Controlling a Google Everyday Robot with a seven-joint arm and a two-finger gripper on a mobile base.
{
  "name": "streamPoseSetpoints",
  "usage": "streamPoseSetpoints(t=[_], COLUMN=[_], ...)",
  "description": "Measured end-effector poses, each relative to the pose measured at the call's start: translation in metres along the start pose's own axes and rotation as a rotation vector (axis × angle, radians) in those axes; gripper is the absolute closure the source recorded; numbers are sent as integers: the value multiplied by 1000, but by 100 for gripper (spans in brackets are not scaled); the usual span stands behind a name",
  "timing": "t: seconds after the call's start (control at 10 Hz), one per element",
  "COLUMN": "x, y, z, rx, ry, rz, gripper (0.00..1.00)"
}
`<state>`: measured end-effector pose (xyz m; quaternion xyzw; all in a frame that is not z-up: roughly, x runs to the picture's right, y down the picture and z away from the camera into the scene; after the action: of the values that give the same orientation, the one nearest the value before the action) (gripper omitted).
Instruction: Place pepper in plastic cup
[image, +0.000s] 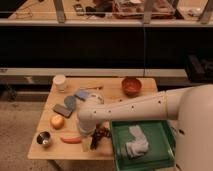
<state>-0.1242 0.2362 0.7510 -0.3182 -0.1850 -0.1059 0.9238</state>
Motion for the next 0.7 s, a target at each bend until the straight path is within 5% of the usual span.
streamPoseSetpoints(t=[0.7], x=[-13], y=[10], z=[19], rx=[-15], ry=[52], rz=[-6], gripper=[20])
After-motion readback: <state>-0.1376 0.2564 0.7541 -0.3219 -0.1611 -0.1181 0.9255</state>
